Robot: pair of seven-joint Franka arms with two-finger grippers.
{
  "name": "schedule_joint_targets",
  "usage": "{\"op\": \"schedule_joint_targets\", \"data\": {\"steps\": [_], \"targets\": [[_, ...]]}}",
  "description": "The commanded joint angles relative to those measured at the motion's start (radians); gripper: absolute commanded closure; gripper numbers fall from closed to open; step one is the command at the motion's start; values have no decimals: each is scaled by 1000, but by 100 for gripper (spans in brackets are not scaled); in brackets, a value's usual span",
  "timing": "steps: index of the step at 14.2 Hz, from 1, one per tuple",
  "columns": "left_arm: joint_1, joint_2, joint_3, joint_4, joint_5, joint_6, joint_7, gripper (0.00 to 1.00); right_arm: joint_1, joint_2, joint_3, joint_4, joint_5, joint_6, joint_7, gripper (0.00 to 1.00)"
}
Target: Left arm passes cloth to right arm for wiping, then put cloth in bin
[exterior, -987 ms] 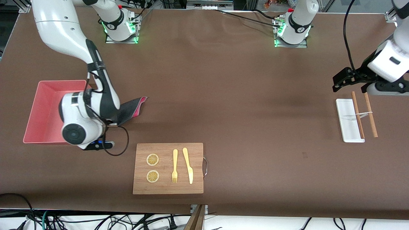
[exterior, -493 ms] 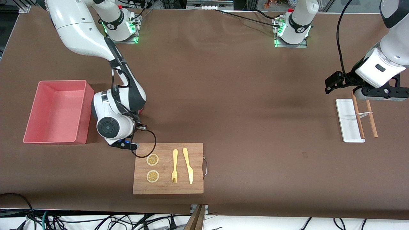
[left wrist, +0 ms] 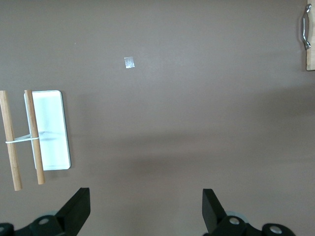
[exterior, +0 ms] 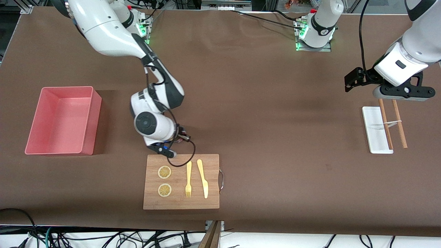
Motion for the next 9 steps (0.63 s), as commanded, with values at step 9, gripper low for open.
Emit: {"op": "schedule_joint_targets", "data": {"steps": [9], "targets": [[2, 0, -5, 3, 5, 0, 8, 0, -57, 21, 23, 108, 155, -201, -51, 100]]}}
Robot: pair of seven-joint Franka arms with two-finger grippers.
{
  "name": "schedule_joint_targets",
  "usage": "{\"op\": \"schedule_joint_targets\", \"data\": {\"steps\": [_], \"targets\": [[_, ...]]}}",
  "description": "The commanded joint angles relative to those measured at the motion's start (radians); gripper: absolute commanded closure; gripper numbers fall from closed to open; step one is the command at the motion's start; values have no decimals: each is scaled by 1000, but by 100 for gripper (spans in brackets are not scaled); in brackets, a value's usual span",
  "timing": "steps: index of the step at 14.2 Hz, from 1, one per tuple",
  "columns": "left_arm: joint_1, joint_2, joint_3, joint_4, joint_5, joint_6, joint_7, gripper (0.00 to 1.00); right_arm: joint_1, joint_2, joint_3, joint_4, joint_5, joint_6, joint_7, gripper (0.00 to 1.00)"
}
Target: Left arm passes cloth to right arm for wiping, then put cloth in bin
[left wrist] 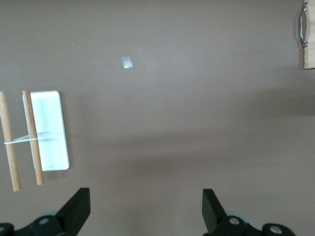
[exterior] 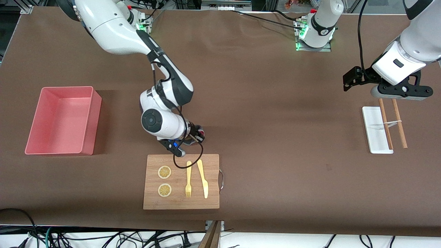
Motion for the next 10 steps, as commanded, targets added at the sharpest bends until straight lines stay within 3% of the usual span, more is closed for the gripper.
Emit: {"op": "schedule_joint_targets", "data": {"steps": [1, 3, 5, 10], "targets": [[-2, -1, -3, 3, 3, -2, 8, 0, -57, 1, -29, 14, 9, -171, -196, 100], [-8, 0, -7, 5, 8, -1, 8, 0, -57, -14, -83, 14, 5, -279, -304, 100], [-7, -1, -20, 3, 9, -1, 8, 0, -65, -27, -126, 15, -55, -371, -400, 100], [7, -3, -17, 2, -2, -5, 9, 0, -86, -33, -279, 9, -112, -442, -716, 100]]}}
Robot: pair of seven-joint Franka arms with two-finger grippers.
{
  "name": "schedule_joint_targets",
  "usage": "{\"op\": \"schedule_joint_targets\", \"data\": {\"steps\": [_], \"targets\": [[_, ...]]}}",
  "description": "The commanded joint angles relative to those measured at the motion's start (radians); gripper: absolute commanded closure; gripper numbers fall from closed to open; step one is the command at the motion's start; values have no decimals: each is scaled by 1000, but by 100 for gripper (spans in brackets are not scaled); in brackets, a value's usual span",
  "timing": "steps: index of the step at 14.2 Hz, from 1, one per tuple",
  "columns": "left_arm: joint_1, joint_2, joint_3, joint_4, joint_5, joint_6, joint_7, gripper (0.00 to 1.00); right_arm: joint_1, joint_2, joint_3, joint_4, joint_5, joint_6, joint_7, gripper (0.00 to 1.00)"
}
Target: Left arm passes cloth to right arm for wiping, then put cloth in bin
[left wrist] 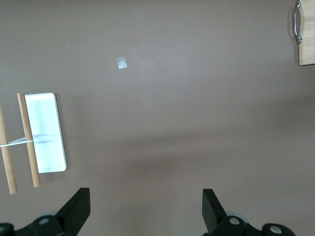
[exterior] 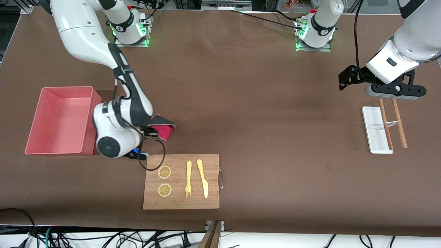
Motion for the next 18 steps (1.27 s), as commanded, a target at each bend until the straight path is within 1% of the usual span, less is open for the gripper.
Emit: {"op": "schedule_joint_targets", "data": {"steps": [1, 4, 5, 8, 9, 10, 13, 14, 16, 18], "targets": [[2, -2, 1, 5, 1, -2, 8, 0, -7, -14, -69, -8, -16, -35, -151, 100], [-4, -3, 1, 4, 1, -4, 8, 0, -10, -11, -143, -22, -34, -39, -291, 100], [-3, -3, 1, 4, 0, -4, 8, 0, -17, -9, -153, -22, -51, -36, -340, 100], [-6, -2, 1, 5, 8, -2, 8, 0, -48, -14, -155, -13, -74, -37, -414, 100], [-7, -2, -2, 5, 9, -2, 8, 0, -48, -17, -166, -1, -74, -46, -420, 100], [-7, -2, -6, 5, 11, -2, 8, 0, -48, -28, -167, 21, -74, -80, -419, 100], [-6, -2, -8, 5, 17, -2, 6, 0, -50, -48, -169, 140, -74, -218, -417, 100], [-6, -3, -9, 5, 17, -4, 6, 0, -54, -64, -169, 162, -74, -242, -417, 100], [0, -3, -8, 5, 15, -4, 8, 0, -68, -120, -169, 162, -82, -259, -420, 100], [3, -3, -6, 5, 15, 7, 8, 0, -79, -169, -167, 171, -105, -308, -423, 100]]}}
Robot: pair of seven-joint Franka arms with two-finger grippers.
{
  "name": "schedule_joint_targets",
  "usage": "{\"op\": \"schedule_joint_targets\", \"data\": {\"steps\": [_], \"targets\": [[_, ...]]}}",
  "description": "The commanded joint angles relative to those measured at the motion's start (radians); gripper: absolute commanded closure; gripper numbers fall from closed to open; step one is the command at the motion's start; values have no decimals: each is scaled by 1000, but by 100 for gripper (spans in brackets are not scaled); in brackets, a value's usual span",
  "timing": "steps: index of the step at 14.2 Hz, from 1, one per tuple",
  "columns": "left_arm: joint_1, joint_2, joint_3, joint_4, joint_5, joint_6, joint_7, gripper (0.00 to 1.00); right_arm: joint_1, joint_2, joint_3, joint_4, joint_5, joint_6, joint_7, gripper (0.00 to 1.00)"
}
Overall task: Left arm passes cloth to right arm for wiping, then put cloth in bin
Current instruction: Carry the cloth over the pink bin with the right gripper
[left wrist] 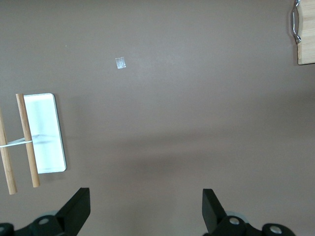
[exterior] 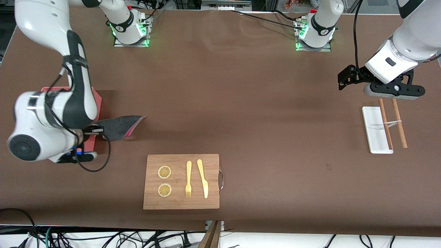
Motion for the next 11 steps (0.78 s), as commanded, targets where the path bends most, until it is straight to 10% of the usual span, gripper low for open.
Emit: {"op": "schedule_joint_targets", "data": {"steps": [1, 11], "targets": [[3, -3, 0, 5, 15, 6, 8, 0, -34, -74, 9, 3, -26, -70, -34, 100], [3, -5, 0, 5, 14, 6, 8, 0, -127, -265, -29, 0, -177, -220, -313, 100]]}}
